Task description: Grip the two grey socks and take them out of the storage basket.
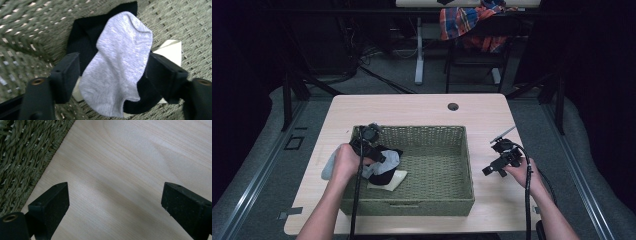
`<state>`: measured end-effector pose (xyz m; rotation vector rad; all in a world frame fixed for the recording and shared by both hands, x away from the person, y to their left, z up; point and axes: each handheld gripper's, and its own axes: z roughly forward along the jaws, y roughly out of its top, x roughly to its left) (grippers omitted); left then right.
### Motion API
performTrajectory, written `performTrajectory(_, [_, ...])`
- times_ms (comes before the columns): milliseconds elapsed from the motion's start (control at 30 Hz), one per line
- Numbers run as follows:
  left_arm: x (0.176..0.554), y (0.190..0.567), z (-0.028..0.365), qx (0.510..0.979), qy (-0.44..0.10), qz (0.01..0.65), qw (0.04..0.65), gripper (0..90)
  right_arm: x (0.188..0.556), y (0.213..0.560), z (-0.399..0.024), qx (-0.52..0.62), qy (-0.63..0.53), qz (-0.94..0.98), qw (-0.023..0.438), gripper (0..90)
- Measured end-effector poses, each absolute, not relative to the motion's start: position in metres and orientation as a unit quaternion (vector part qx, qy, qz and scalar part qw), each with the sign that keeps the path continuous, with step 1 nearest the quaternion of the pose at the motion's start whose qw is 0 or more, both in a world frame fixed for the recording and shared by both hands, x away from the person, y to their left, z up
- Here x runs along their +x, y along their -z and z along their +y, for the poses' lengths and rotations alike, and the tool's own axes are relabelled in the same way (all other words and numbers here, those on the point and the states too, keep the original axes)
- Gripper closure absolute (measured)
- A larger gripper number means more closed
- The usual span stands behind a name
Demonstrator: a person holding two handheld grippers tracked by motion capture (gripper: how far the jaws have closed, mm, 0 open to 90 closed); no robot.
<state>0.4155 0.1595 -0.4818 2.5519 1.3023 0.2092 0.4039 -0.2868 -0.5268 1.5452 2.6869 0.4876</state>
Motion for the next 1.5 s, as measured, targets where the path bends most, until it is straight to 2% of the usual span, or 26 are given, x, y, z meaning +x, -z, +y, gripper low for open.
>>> performTrajectory(567, [0.419, 0.503, 0.157, 0.889, -0.041, 0.444, 0.102, 60.7, 0.404, 0.527, -0.287, 0.491, -0.153, 0.858, 0.002, 7.7])
performTrajectory(633, [0.42, 0.505, 0.156, 0.89, -0.037, 0.444, 0.098, 61.6, 0.404, 0.527, -0.287, 0.49, -0.152, 0.858, 0.001, 7.7])
performTrajectory(833, [0.42, 0.507, 0.156, 0.89, -0.037, 0.445, 0.091, 69.9, 0.404, 0.527, -0.287, 0.491, -0.153, 0.858, 0.002, 7.8])
performTrajectory(1067, [0.42, 0.51, 0.155, 0.891, -0.04, 0.443, 0.091, 84.7, 0.404, 0.527, -0.287, 0.493, -0.154, 0.857, 0.003, 7.8])
performTrajectory(1500, [0.41, 0.48, 0.16, 0.89, -0.072, 0.432, 0.123, 86.1, 0.403, 0.528, -0.287, 0.502, -0.163, 0.849, 0.01, 7.8])
